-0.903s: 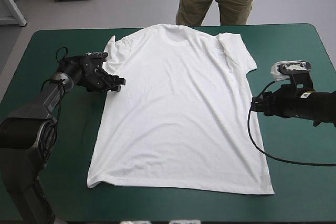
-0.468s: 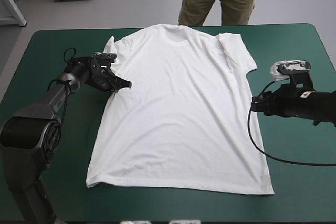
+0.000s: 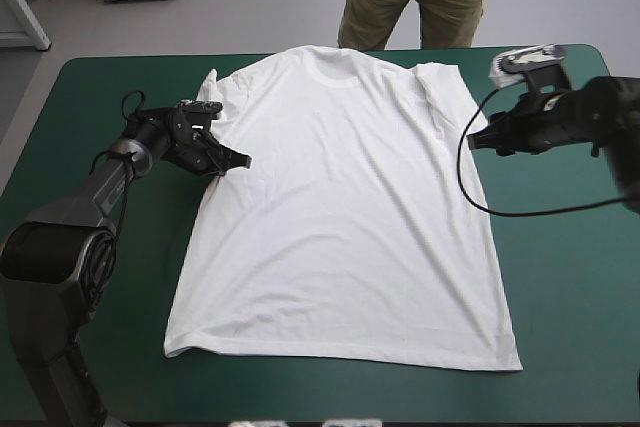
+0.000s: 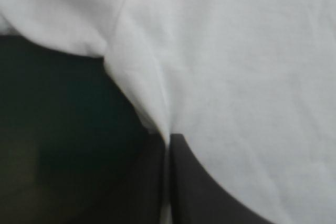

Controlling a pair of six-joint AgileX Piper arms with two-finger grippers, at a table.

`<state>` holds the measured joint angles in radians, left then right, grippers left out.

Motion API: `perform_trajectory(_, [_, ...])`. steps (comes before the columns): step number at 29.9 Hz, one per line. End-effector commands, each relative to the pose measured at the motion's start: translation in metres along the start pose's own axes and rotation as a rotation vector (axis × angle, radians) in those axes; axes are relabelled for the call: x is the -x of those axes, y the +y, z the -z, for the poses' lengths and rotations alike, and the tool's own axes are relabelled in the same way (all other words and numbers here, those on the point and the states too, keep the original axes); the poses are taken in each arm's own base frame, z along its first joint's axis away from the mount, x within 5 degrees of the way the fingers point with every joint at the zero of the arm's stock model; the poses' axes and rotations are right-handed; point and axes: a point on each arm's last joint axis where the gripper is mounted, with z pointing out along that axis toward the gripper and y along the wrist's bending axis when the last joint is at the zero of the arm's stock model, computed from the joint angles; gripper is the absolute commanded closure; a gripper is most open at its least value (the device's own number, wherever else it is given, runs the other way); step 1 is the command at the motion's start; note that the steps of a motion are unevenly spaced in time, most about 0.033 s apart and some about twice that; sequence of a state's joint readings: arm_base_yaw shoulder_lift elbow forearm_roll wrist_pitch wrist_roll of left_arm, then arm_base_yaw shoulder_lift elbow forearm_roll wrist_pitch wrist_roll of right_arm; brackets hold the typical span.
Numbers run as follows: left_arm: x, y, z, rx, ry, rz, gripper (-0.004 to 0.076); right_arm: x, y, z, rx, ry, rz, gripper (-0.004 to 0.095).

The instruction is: Fold the cloth

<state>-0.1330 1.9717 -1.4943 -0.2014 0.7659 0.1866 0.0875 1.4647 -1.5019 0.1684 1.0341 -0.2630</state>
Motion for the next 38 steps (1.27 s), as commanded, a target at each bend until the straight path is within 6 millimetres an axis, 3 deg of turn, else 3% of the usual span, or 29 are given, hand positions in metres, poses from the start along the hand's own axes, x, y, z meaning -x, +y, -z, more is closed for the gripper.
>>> perform_trajectory(1, [0.000, -0.008, 0.016, -0.032, 0.014, 0.008, 0.0733, 0.014, 0.009, -0.026, -0.075, 0.006, 0.057, 0.0439])
perform_trajectory(5, [-0.001, -0.008, 0.016, -0.030, 0.027, 0.003, 0.0733, 0.019, 0.009, -0.072, -0.095, 0.030, 0.084, 0.0437])
perform_trajectory(14, [-0.002, -0.008, 0.016, -0.035, 0.040, 0.003, 0.0733, 0.005, 0.001, -0.146, -0.100, 0.168, 0.065, 0.0320])
perform_trajectory(20, [-0.003, -0.008, 0.016, -0.039, 0.048, -0.015, 0.0733, 0.003, -0.003, -0.171, -0.118, 0.149, 0.063, 0.0310])
perform_trajectory(28, [-0.003, -0.009, 0.016, -0.041, 0.056, -0.019, 0.0733, 0.000, -0.015, -0.187, -0.080, 0.197, -0.035, 0.0341])
perform_trajectory(32, [-0.003, -0.009, 0.016, -0.041, 0.056, -0.023, 0.0733, -0.014, -0.013, -0.199, -0.042, 0.311, -0.033, 0.0460])
perform_trajectory(38, [-0.003, -0.007, 0.016, -0.036, 0.049, -0.024, 0.0733, -0.024, -0.011, -0.212, -0.015, 0.385, -0.043, 0.0922])
